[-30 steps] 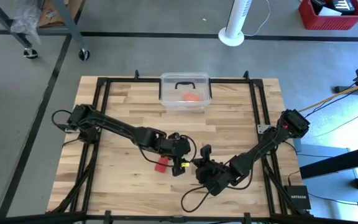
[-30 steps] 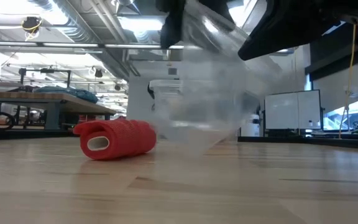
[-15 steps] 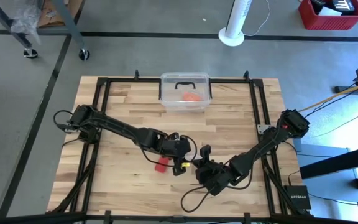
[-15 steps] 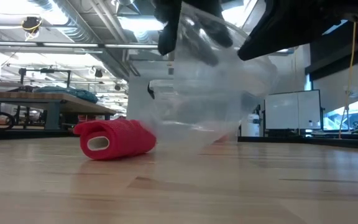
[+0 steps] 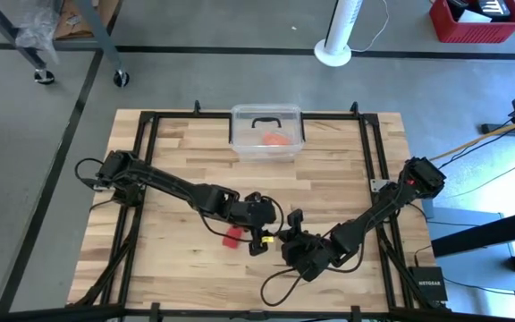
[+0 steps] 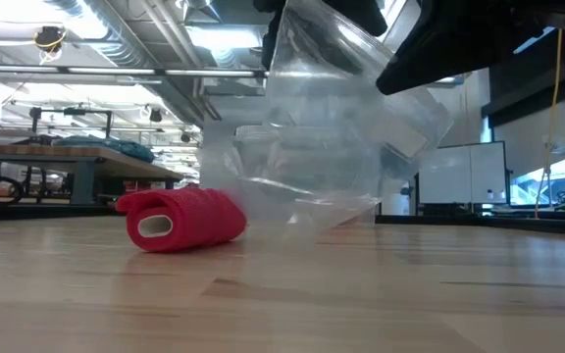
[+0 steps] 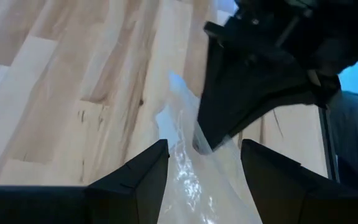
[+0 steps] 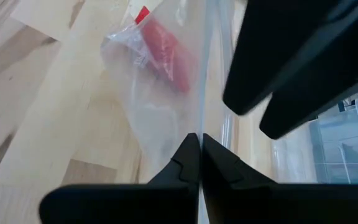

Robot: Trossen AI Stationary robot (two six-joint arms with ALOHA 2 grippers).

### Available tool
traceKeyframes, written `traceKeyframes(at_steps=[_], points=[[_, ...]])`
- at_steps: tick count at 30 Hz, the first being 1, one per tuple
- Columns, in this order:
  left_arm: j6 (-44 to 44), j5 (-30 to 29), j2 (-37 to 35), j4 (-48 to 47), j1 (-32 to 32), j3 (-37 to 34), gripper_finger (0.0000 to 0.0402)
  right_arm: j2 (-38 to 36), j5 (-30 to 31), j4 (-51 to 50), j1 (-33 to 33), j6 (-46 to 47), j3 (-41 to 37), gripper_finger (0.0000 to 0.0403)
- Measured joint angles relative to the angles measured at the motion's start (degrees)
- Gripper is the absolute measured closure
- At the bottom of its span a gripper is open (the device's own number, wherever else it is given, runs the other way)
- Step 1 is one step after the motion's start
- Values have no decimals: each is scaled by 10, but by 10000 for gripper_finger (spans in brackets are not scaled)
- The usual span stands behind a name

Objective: Roll bandage
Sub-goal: Open the transparent zip bag

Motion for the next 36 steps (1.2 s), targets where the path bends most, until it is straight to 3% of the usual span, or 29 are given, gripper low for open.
traceKeyframes(at_steps=[13, 23, 31, 36], points=[[11, -62, 0, -64, -1, 0, 208, 0, 0, 0, 0, 0, 0, 398], [11, 23, 17, -33, 0, 0, 234, 0, 0, 2, 0, 0, 0, 398], [11, 28, 24, -28, 6, 0, 262, 0, 0, 2, 0, 0, 0, 398], [23, 25, 35, -50, 9, 0, 314, 0, 0, 2, 0, 0, 0, 398]])
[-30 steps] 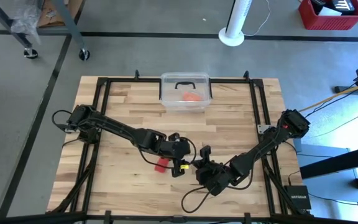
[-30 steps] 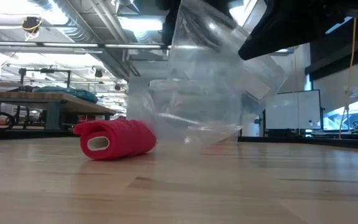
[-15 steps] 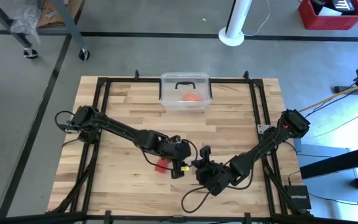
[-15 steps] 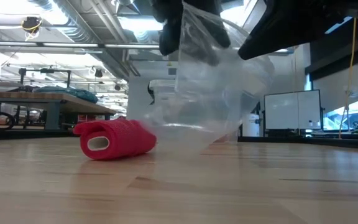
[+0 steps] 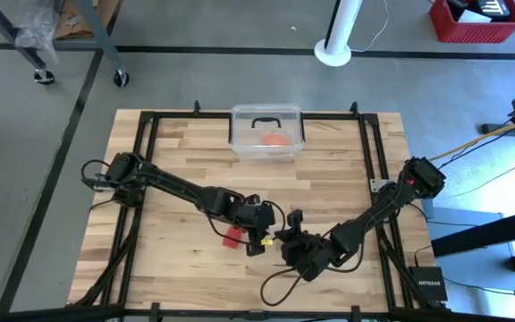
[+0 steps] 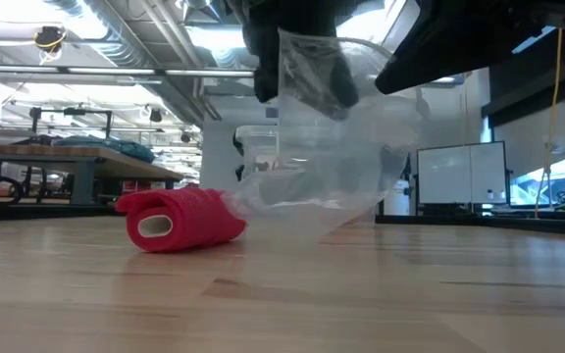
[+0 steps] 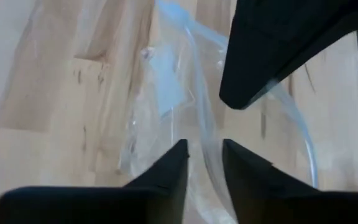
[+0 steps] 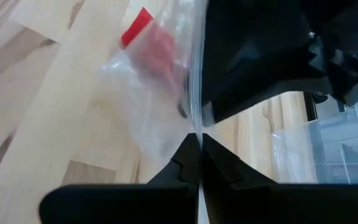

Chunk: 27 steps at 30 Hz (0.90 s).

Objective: Roll bandage
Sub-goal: Open the transparent zip bag

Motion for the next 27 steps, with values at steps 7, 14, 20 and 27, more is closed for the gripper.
traceKeyframes(at_steps=[7, 14, 20, 27], points=[[29, -106, -25, -4, -6, 2, 393, 0, 0, 1, 0, 0, 0, 398], [63, -318, -49, -42, -39, 31, 397, 0, -19, 37, -1, -18, 0, 398], [92, -412, -52, -33, -87, 31, 399, 10, -39, 69, -29, -29, 0, 398], [30, -540, -54, -155, -136, 32, 400, 54, -79, 251, -95, -137, 0, 398]])
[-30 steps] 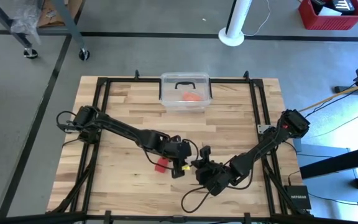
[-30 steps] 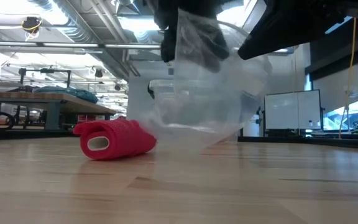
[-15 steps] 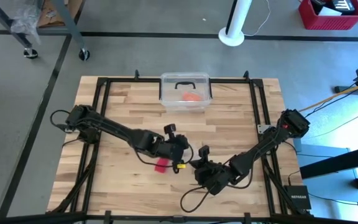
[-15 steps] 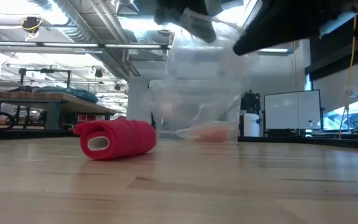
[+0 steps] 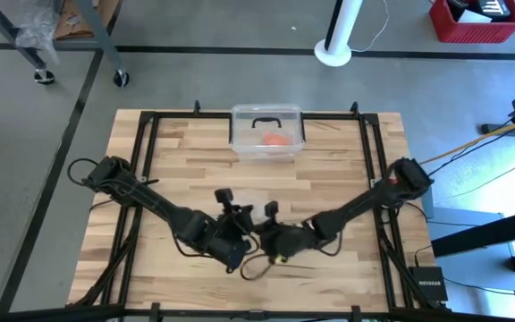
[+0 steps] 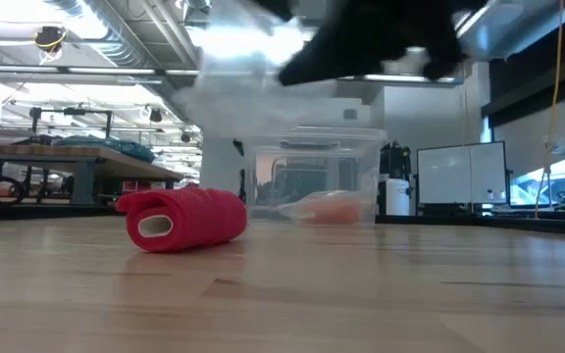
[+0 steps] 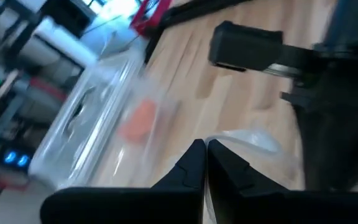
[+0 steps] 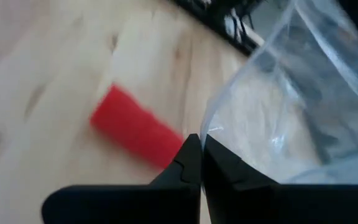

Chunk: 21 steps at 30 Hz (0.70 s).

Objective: Roll bandage
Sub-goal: Open the transparent zip bag

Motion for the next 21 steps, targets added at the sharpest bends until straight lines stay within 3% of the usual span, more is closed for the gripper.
traceKeyframes(at_steps=[5, 9, 14, 21], points=[[-179, -2, 0, -150, -11, -12, 399, 46, -118, 136, -52, -13, 0, 398], [-238, -8, -1, -165, -23, -54, 400, 89, -198, 227, -72, -11, 0, 398], [-231, 1, 0, -100, -19, -102, 400, 119, -254, 277, -81, 18, 0, 398], [-175, 60, -7, -81, -19, -109, 400, 117, -248, 273, -81, 32, 1, 398]])
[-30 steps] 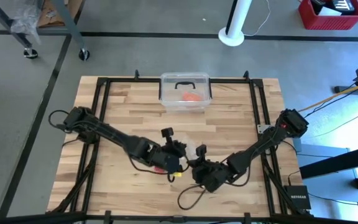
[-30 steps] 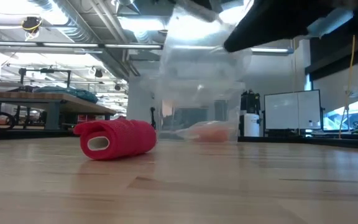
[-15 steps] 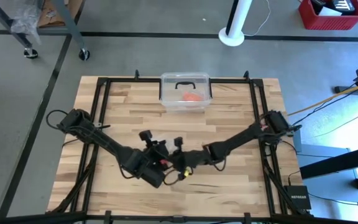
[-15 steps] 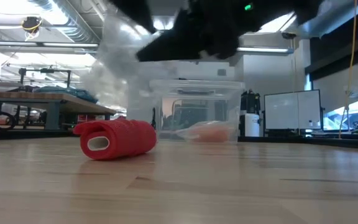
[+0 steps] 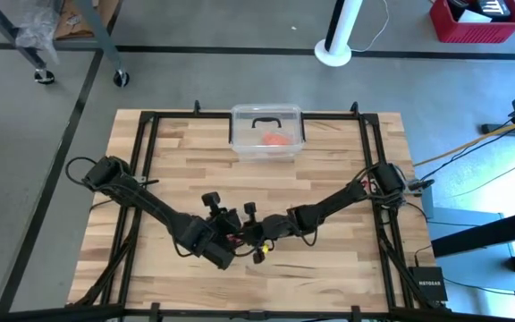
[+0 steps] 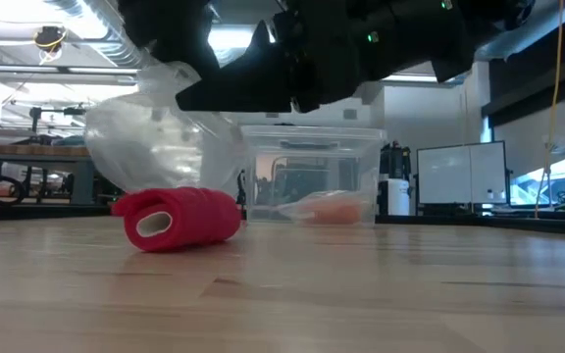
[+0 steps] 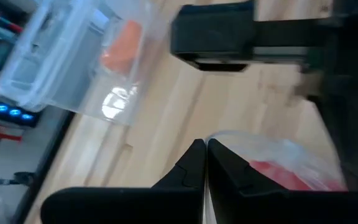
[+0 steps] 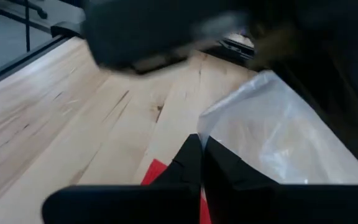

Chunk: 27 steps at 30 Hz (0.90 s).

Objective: Roll bandage
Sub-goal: Open the transparent zip bag

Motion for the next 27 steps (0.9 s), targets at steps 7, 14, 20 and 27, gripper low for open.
traceKeyframes(at_steps=[7, 14, 20, 27], points=[[7, 33, -16, -1, -10, 0, 400, -11, 19, -15, 0, 46, 0, 354], [-48, 33, -16, -45, -10, 0, 399, -84, 82, -129, 0, 12, 0, 231], [-103, 12, -21, -91, -12, 0, 399, -163, 92, -302, 0, 29, 1, 165], [-84, -25, -27, -103, -37, 3, 400, -198, 48, -381, 24, 60, -19, 148]])
